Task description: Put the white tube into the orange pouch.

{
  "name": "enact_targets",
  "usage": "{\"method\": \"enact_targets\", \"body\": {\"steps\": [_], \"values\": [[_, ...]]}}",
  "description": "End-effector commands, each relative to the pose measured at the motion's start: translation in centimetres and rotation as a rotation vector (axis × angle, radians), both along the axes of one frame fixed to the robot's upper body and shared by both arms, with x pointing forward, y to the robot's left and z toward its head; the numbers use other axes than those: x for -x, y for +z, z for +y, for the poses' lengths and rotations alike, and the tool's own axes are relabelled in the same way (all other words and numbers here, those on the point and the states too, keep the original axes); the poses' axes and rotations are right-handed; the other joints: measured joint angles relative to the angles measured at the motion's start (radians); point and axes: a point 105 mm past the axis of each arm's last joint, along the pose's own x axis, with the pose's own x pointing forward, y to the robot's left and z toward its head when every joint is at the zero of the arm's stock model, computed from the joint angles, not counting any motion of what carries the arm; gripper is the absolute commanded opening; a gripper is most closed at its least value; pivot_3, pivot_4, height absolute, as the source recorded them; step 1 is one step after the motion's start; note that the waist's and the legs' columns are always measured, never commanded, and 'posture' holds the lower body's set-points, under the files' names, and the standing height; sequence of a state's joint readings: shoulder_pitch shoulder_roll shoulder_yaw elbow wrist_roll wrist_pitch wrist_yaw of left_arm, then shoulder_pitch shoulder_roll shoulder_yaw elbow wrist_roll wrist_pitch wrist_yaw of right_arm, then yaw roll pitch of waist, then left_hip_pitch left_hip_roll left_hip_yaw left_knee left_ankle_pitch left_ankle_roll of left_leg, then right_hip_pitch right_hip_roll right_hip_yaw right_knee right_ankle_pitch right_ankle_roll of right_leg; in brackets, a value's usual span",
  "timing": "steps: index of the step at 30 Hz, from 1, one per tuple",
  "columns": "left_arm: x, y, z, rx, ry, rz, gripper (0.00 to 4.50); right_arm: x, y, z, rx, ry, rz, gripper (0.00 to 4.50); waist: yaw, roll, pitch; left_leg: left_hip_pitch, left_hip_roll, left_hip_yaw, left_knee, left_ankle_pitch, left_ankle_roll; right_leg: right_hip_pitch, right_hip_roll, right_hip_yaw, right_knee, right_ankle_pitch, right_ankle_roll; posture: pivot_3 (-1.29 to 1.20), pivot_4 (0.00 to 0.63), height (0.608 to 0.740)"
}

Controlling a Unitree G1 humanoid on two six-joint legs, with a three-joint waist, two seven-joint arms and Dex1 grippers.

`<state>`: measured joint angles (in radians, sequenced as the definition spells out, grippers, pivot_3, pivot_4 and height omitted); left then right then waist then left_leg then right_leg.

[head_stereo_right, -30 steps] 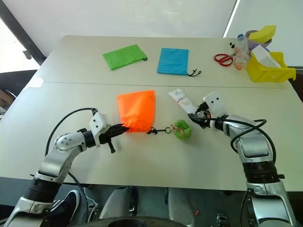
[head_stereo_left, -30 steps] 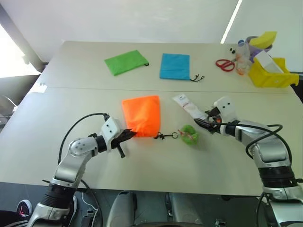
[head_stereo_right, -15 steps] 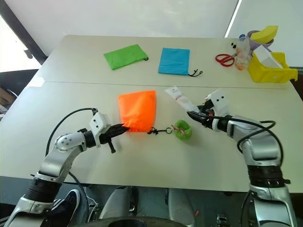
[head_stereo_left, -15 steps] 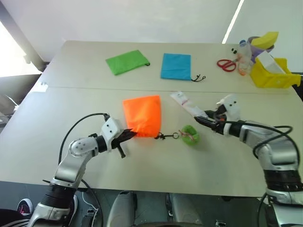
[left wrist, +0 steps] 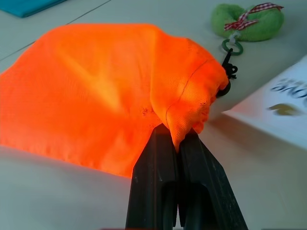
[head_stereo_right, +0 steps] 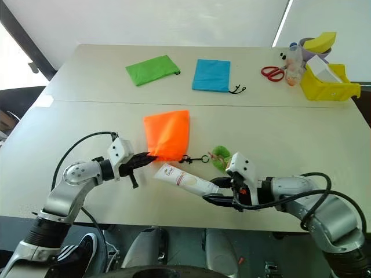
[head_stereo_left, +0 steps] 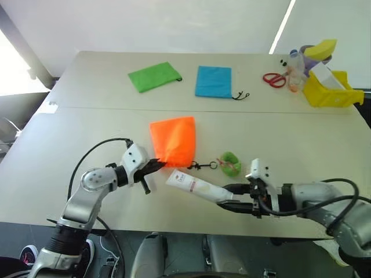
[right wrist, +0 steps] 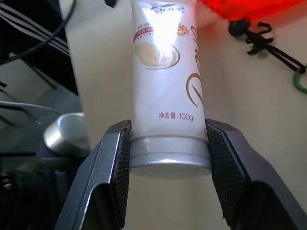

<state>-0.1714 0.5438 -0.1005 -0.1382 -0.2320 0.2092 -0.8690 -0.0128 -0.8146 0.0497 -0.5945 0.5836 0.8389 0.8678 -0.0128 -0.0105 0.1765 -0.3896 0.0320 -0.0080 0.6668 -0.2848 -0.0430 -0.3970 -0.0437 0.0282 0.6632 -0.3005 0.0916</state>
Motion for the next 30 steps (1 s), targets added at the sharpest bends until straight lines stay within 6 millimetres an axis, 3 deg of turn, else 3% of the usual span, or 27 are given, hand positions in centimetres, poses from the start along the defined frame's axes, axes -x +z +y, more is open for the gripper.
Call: {"method": "enact_targets", "body": {"steps": [1,7,13,17,21,23,30], "values": [[0.2,1.4,0.0,0.011,-0.015,-0.047,0.0,-1.5,1.0,0.8,-0.059,-0.036,-0.092,1.79,-0.001,0.0,0.0,0.0,0.0,0.0,0.0,0.0,0.0,0.0,0.0,0.0,0.0,0.0,0.0,0.0,0.15,0.74],[0.4,1.4,-0.1,-0.006,-0.032,-0.045,0.0,-3.0,0.9,2.0,-0.101,-0.115,-0.133,1.79,0.001,-0.001,0.0,-0.001,0.0,-0.001,0.0,0.0,0.0,0.0,0.0,0.0,0.0,0.0,0.0,0.0,0.15,0.74],[0.5,1.4,-0.5,0.0,-0.043,-0.044,0.0,-4.1,0.7,2.0,-0.117,-0.243,-0.129,1.79,0.001,-0.001,0.0,-0.001,0.0,-0.001,-0.001,0.0,0.0,0.0,-0.001,0.0,0.0,0.0,0.0,0.0,0.15,0.74],[0.6,1.5,-0.9,0.005,-0.056,-0.044,0.0,-3.9,1.1,2.8,-0.193,-0.306,-0.089,1.79,0.0,-0.001,0.0,-0.001,0.0,-0.001,-0.001,0.0,0.0,0.0,-0.001,0.0,0.0,0.0,0.0,0.0,0.15,0.74],[0.8,1.5,-1.2,0.009,-0.065,-0.041,0.0,-2.6,0.5,2.9,-0.164,-0.28,-0.044,1.79,0.0,-0.001,0.0,-0.001,0.0,-0.002,-0.001,0.0,0.0,-0.001,-0.001,0.0,0.0,0.0,0.0,0.0,0.15,0.74],[0.8,1.6,-1.2,0.009,-0.071,-0.041,0.0,-0.9,0.9,3.8,-0.198,-0.207,-0.016,1.79,0.001,-0.001,0.0,-0.001,0.0,-0.002,-0.001,0.0,0.0,-0.001,-0.001,0.0,0.0,0.0,0.0,0.0,0.15,0.74],[0.6,1.8,-1.1,0.01,-0.07,-0.042,0.0,-2.6,0.4,4.1,-0.134,-0.234,-0.096,1.79,-0.004,-0.001,0.0,0.0,0.0,-0.002,-0.001,0.0,0.0,-0.001,0.0,0.0,0.0,0.0,0.0,0.0,0.15,0.74]]}}
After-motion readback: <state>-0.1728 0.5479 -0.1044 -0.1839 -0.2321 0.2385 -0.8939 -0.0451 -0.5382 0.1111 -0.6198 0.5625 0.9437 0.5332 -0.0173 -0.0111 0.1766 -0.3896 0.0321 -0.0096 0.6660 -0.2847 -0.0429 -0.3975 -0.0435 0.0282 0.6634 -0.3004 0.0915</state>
